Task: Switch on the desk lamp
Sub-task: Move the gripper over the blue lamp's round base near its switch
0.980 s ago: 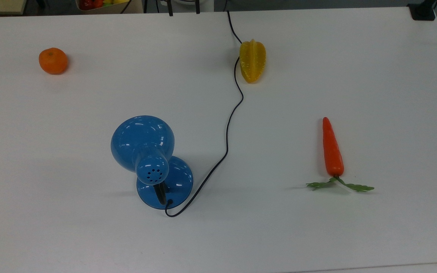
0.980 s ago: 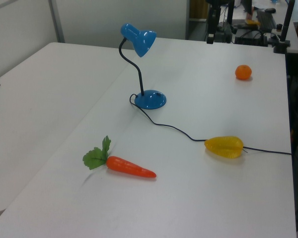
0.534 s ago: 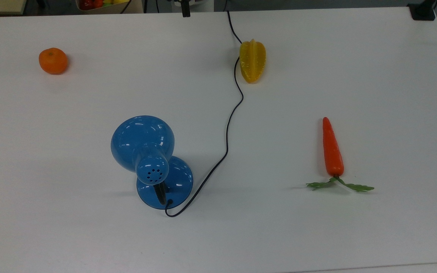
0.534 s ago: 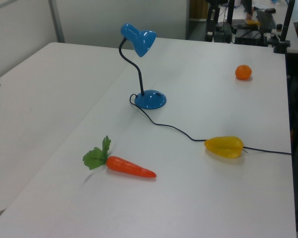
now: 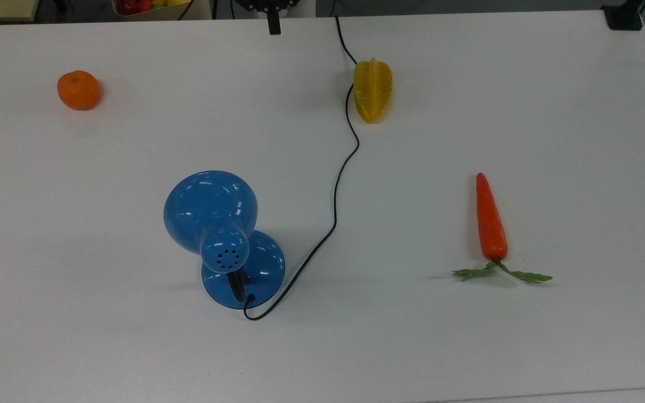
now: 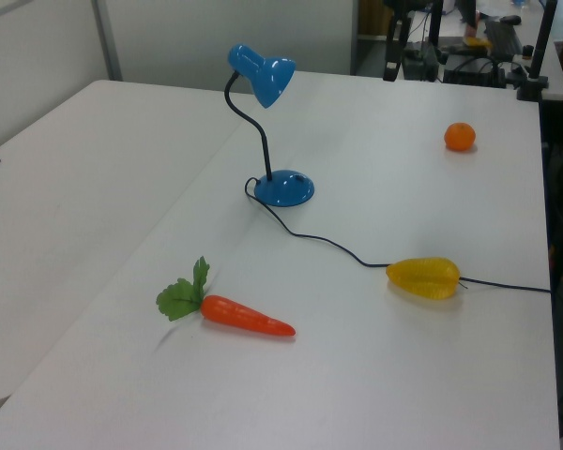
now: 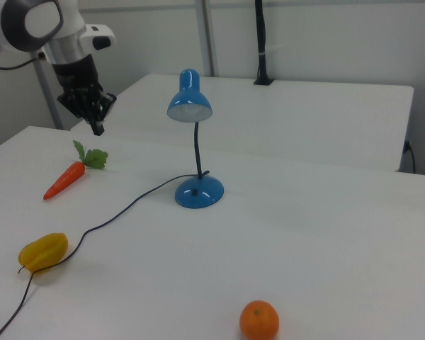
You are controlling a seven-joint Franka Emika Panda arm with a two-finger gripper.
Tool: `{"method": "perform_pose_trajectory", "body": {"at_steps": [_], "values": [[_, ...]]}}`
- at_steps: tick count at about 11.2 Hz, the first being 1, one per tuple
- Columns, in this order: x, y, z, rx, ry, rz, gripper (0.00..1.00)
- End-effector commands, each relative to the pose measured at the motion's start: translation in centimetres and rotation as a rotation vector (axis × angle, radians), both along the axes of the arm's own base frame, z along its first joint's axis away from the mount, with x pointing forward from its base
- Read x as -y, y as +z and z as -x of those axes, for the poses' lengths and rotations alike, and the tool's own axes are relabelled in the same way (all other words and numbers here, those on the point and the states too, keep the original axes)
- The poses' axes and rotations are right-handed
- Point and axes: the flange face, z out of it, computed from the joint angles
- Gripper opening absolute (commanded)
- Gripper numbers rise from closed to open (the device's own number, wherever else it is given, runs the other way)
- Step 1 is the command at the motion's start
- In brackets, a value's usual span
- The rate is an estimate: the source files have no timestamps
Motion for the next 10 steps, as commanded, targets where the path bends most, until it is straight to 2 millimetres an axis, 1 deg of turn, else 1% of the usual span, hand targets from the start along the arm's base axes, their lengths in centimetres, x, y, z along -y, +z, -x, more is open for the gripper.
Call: {"method": "perform_pose_trajectory", "body": {"at_steps": [1, 3, 6, 8, 10], "values": [[0.5, -3.0, -1.7, 0.031, 0.017, 0.0, 0.0], [1.2, -5.2, -2.8, 0.054, 0.007, 0.01, 0.0], [3.3, -7.9, -4.3, 0.061, 0.015, 0.026, 0.0], [3.6, -9.6, -5.3, 0.078, 0.008, 0.028, 0.0], [3.8, -12.1, -6.2, 0.113, 0.003, 0.028, 0.0]]}}
